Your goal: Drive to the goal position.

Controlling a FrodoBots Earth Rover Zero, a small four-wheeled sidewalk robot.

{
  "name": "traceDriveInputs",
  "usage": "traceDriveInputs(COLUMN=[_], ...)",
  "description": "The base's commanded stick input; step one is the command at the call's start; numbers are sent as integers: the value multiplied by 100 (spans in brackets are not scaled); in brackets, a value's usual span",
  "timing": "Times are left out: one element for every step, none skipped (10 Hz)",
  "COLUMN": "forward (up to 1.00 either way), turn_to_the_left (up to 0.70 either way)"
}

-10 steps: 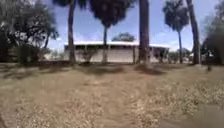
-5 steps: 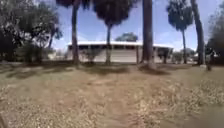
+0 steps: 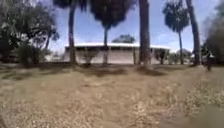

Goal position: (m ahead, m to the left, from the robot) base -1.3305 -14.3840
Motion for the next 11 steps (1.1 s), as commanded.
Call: traceDriveInputs(forward=[70,70,70,70,70,70,70,70,70,70,70], turn_to_the_left=[0,0,0,0,0,0,16,30,35,35,35])
